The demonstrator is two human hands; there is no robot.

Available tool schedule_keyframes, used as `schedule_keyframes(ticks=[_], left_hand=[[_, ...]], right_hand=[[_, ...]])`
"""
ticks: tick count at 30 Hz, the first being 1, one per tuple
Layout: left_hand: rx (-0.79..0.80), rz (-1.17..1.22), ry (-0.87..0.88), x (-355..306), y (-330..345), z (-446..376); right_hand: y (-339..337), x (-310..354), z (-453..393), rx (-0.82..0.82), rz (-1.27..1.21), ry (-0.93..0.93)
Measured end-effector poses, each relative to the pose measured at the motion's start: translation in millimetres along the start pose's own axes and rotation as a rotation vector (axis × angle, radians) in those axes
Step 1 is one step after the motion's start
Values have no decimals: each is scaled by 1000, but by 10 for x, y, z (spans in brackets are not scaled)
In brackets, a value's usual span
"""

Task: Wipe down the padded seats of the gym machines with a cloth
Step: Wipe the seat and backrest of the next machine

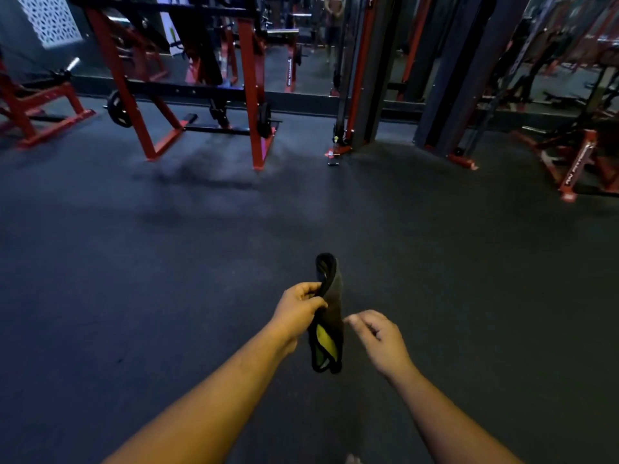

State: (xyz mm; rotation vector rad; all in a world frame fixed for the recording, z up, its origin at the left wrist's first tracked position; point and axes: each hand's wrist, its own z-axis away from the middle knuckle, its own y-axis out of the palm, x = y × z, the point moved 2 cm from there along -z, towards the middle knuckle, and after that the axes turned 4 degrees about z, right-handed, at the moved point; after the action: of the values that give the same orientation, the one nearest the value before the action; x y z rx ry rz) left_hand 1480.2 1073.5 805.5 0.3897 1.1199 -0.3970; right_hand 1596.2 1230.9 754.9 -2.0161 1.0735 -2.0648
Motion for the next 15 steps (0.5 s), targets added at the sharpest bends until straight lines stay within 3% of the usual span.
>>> schedule_keyframes(ticks=[2, 4, 6, 9, 12, 15], left_hand=[[41, 51, 20, -180, -31, -350], [87, 150, 42, -356, -31, -671], [118, 215, 53, -507, -14, -1019], [137, 173, 46, -668, -67, -1529], [83, 8, 19, -816, -247, -2017], [5, -70, 0, -1040, -412, -2404]], right_hand=[[-12, -120, -398, -74, -128, 314], [-13, -226, -764, 9, -334, 620], [-18, -289, -1188, 139, -663, 764], [-75, -317, -1885, 119, -906, 673], [-139, -335, -2551, 2, -935, 587], [-161, -238, -3138, 30, -875, 475]])
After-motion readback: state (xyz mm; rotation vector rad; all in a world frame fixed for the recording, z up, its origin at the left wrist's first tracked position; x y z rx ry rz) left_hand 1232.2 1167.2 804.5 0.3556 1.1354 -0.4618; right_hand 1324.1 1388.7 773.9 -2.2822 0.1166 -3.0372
